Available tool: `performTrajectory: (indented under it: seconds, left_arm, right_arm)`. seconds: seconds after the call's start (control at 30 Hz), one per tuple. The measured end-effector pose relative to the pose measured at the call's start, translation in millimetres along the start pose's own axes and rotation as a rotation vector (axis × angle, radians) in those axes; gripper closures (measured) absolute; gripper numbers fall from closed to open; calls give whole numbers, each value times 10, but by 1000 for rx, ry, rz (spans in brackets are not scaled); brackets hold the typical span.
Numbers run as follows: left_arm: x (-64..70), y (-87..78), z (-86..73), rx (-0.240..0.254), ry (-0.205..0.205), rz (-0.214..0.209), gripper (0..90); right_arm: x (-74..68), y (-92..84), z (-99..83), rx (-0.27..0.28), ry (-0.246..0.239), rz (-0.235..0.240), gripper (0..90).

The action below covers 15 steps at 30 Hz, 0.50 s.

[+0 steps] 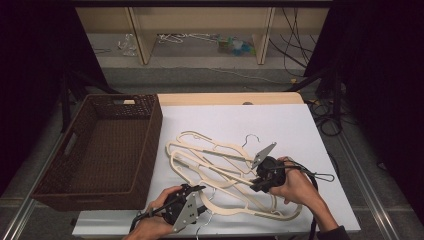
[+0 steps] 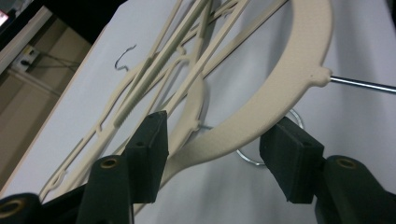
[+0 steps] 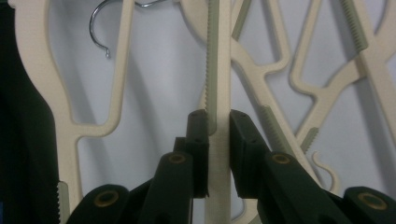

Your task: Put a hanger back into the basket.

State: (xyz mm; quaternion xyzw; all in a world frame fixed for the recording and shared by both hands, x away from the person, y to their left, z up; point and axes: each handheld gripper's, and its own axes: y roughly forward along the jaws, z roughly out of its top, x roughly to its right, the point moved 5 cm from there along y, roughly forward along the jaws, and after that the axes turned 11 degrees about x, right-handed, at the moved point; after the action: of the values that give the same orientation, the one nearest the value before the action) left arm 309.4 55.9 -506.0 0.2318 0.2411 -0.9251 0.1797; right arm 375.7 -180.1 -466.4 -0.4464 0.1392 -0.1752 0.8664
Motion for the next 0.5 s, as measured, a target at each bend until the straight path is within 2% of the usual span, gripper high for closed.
performTrajectory:
  seconds: [0.03, 0.07, 0.1, 0.13, 0.17, 0.2, 0.23, 0.3, 0.4, 0.43, 0.5]
  left_arm:
    - [0, 0, 0, 0, 0, 0, 426]
    - [10, 3, 30, 23, 39, -11, 442]
    - [10, 3, 30, 23, 39, -11, 462]
    - [49, 7, 30, 7, 82, -41, 464]
    - [60, 6, 31, 7, 96, -52, 479]
    - [60, 6, 31, 7, 96, -52, 521]
    - [81, -1, 32, 2, 104, -83, 557]
    - [92, -11, 34, -3, 127, -111, 612]
    - [95, -21, 44, -2, 154, -119, 659]
    - [104, -17, 54, 14, 154, -112, 675]
    - [111, -28, 90, 24, 200, -110, 724]
  right_arm:
    - [0, 0, 0, 0, 0, 0, 796]
    - [9, 31, -22, -3, -9, 22, 796]
    - [11, 41, -28, -3, -15, 28, 796]
    - [11, 42, -26, -8, -17, 30, 796]
    - [10, 47, -21, -7, -19, 31, 796]
    - [10, 47, -21, -7, -19, 31, 796]
    - [21, 65, -22, -6, -27, 34, 795]
    - [29, 86, -34, -17, -23, 33, 794]
    - [31, 103, -38, -20, -21, 42, 793]
    - [37, 119, -41, -21, -33, 48, 793]
    - [44, 144, -57, -36, -33, 61, 792]
